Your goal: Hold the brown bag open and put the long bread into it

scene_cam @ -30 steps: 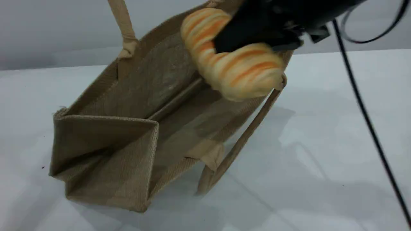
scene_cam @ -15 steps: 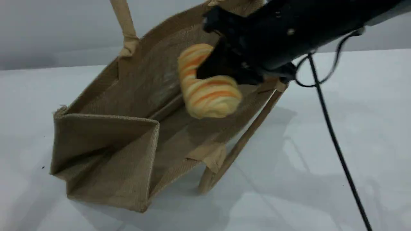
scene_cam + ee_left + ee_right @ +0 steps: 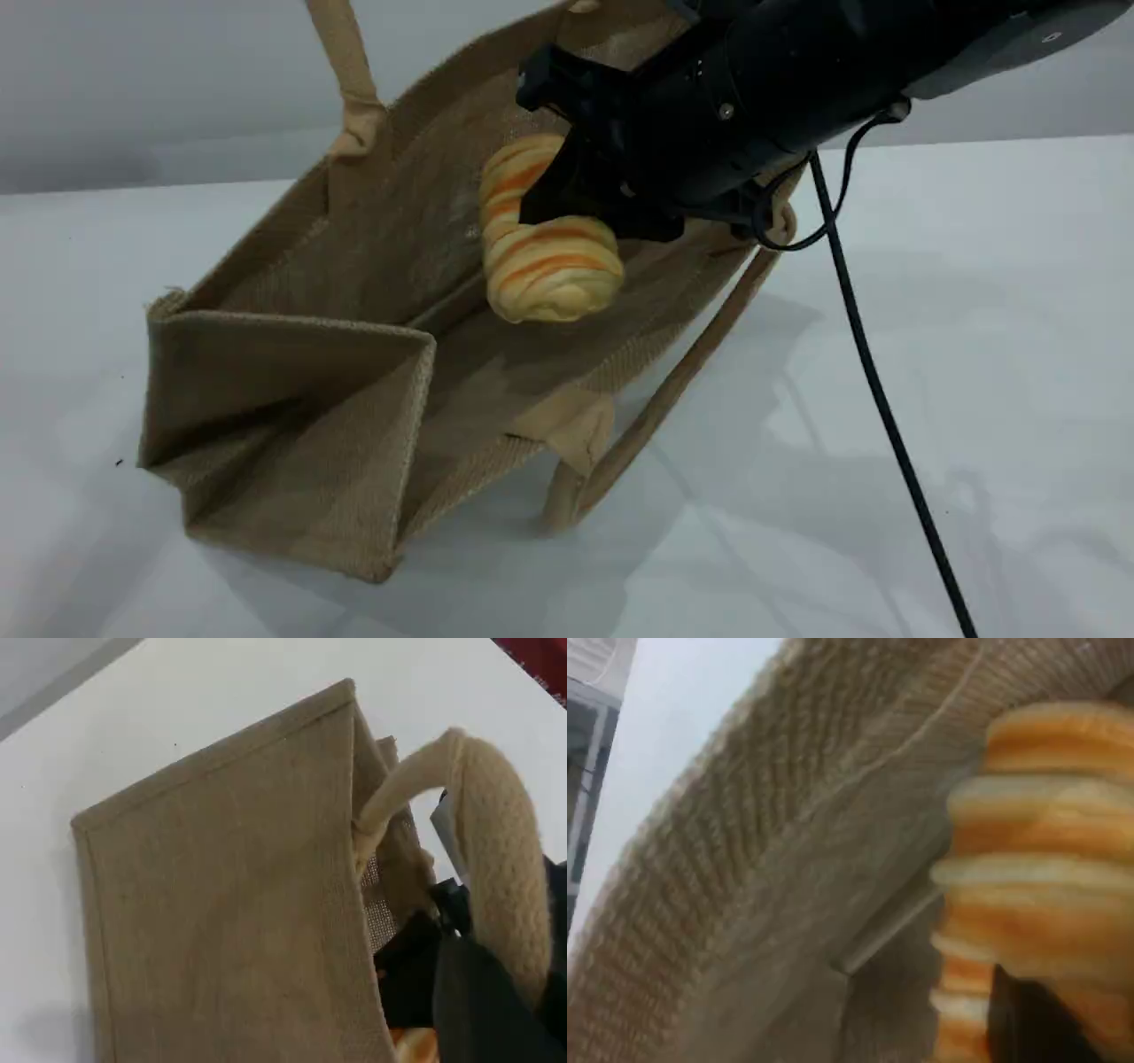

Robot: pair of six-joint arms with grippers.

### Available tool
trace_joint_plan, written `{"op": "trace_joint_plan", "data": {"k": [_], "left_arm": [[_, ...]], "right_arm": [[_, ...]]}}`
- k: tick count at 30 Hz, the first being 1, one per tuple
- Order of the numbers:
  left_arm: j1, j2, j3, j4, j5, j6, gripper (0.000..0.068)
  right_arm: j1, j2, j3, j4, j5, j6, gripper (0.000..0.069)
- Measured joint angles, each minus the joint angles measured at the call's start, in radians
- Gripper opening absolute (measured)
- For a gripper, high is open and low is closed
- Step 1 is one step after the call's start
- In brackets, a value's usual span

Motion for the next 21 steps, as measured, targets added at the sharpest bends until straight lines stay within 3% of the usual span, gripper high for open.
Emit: {"op": "trace_joint_plan", "data": {"k": [4, 8, 17, 21], "left_arm": [[0.000, 0.000, 0.000, -0.014, 0.000, 0.000, 0.0083], [0.000, 0.000, 0.000, -0.014, 0.000, 0.000, 0.0083], [0.000, 0.000, 0.000, -0.015, 0.000, 0.000, 0.0083], [0.000, 0.000, 0.000, -0.015, 0.000, 0.000, 0.0083]], "right_arm": [[0.001, 0.000, 0.000, 0.001, -0.052, -0.017, 0.0087], [0.007, 0.000, 0.000, 0.000, -0.027, -0.083, 0.0116], [0.009, -0.002, 0.000, -0.001, 0.025, -0.191, 0.0415], [0.009, -0.015, -0.012, -0.003, 0.094, -0.211, 0.0486]]}}
